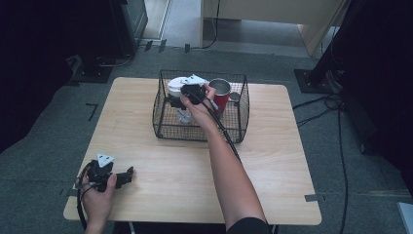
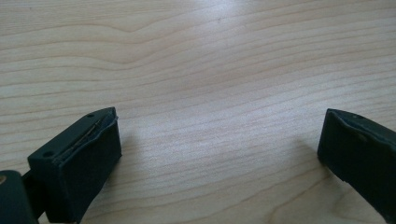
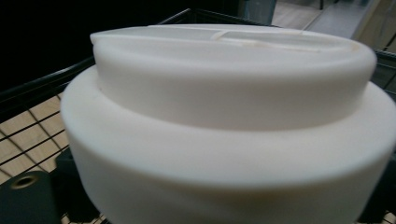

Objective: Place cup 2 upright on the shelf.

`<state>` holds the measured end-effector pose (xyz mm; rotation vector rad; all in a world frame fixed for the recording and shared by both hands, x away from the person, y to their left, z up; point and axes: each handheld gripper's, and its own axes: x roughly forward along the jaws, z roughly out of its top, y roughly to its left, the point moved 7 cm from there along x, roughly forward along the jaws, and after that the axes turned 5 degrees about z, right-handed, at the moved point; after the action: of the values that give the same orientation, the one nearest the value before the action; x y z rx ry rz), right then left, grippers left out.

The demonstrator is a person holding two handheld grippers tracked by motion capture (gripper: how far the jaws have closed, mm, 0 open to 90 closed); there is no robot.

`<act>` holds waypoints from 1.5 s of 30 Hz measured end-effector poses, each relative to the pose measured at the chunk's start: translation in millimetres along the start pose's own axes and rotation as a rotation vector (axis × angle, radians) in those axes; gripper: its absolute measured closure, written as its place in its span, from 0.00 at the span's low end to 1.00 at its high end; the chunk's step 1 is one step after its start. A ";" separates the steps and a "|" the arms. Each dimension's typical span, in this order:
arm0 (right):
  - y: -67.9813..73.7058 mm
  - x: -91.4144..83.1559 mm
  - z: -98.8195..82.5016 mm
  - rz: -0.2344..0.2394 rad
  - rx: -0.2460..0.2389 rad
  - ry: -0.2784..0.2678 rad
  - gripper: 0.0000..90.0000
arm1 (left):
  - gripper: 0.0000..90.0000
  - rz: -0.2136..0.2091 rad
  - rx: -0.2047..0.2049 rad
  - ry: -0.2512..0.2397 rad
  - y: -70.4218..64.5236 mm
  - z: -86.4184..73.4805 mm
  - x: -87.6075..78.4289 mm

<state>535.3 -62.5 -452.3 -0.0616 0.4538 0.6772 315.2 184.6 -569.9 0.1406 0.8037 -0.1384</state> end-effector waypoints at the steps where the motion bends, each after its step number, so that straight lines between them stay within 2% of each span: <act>1: -0.2 -0.8 -0.1 0.003 -0.004 0.005 0.06 | 0.00 0.000 0.000 0.000 0.0 0.0 0.0; 9: -2.4 -7.2 -1.6 0.012 -0.007 0.014 0.01 | 0.00 0.000 0.001 0.000 -0.1 0.0 0.0; 17: -1.2 -13.8 -3.2 0.018 -0.043 0.018 0.00 | 0.00 0.000 0.000 0.000 -0.1 0.0 0.1; 22: -2.8 -19.6 -5.4 0.026 -0.045 0.008 0.00 | 0.00 0.000 0.000 0.000 -0.1 0.0 0.1; 28: -5.3 -27.6 -4.8 0.032 -0.069 0.008 0.00 | 0.00 0.001 0.000 0.000 -0.2 0.0 0.1; 37: 3.2 -34.1 -3.9 0.071 -0.101 0.003 0.00 | 0.00 0.000 0.001 -0.001 -0.2 0.0 0.1; 45: 5.9 -42.9 1.9 0.084 -0.095 -0.028 0.00 | 0.00 0.000 0.001 0.000 -0.2 0.0 0.1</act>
<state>503.0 -82.8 -431.8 -0.1231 0.3994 0.7812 315.2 184.4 -570.0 0.1413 0.8032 -0.1383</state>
